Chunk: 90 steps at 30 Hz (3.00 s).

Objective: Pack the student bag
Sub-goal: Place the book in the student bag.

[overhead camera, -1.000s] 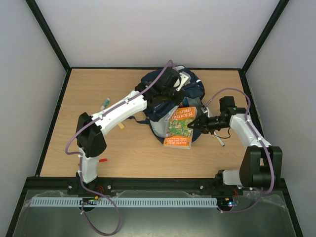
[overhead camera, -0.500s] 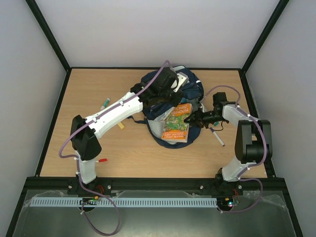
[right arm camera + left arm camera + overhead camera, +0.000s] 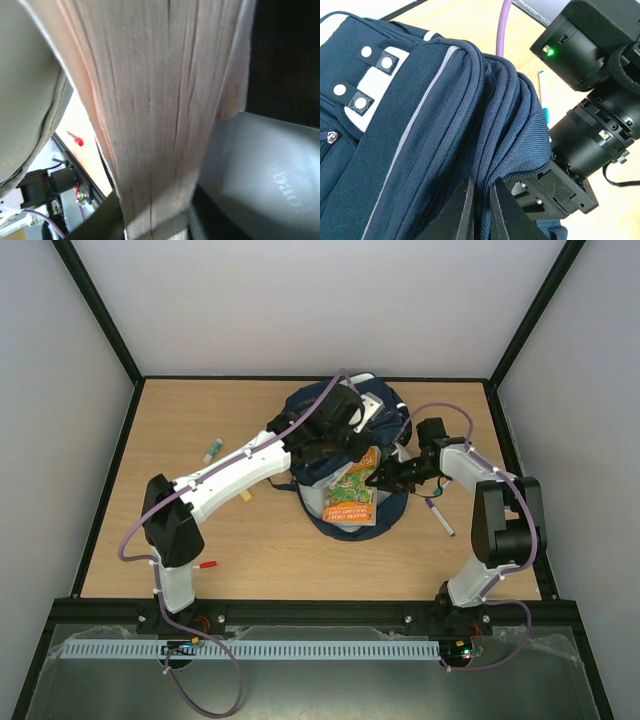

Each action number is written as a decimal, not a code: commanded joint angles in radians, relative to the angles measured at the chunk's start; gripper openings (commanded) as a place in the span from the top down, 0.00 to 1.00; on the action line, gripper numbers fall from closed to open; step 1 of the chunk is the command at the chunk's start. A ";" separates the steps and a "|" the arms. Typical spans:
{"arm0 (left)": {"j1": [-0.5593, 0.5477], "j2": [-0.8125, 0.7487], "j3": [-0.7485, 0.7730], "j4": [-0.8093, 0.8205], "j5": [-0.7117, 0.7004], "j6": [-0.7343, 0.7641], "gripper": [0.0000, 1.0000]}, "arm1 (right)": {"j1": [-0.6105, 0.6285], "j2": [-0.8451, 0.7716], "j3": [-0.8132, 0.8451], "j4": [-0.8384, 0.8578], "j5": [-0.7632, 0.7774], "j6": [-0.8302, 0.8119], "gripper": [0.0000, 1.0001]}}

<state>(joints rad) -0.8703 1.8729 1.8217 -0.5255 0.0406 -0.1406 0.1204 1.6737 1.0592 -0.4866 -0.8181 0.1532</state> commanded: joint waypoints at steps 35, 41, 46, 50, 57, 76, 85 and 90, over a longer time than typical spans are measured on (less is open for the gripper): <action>0.020 -0.144 -0.104 0.117 0.076 -0.004 0.98 | 0.412 -0.627 -0.327 0.031 0.727 -0.704 0.60; 0.022 -0.146 -0.105 0.117 0.085 -0.010 0.98 | 0.590 -0.577 -0.363 0.149 0.971 -0.795 0.56; 0.024 -0.146 -0.101 0.119 0.096 -0.014 0.98 | 0.683 -0.535 -0.410 0.250 1.098 -0.842 0.54; 0.025 -0.146 -0.103 0.115 0.103 -0.013 0.98 | 0.710 -0.504 -0.416 0.277 1.112 -0.842 0.51; 0.027 -0.150 -0.112 0.117 0.113 -0.014 0.98 | 0.714 -0.439 -0.411 0.348 1.156 -0.846 0.51; 0.027 -0.181 -0.141 0.111 0.117 -0.010 0.98 | 0.675 -0.359 -0.324 0.387 1.134 -0.881 0.55; 0.041 -0.168 -0.117 0.111 0.149 -0.009 0.98 | 0.736 -0.388 -0.336 0.405 1.086 -0.918 0.50; 0.047 -0.155 -0.082 0.095 0.182 -0.011 0.98 | 0.745 -0.327 -0.327 0.468 1.081 -0.939 0.50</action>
<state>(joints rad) -0.8303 1.7638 1.6703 -0.4854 0.1600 -0.1394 0.8543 1.3014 0.7101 -0.0509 0.2810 -0.7574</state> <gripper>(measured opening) 0.054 0.504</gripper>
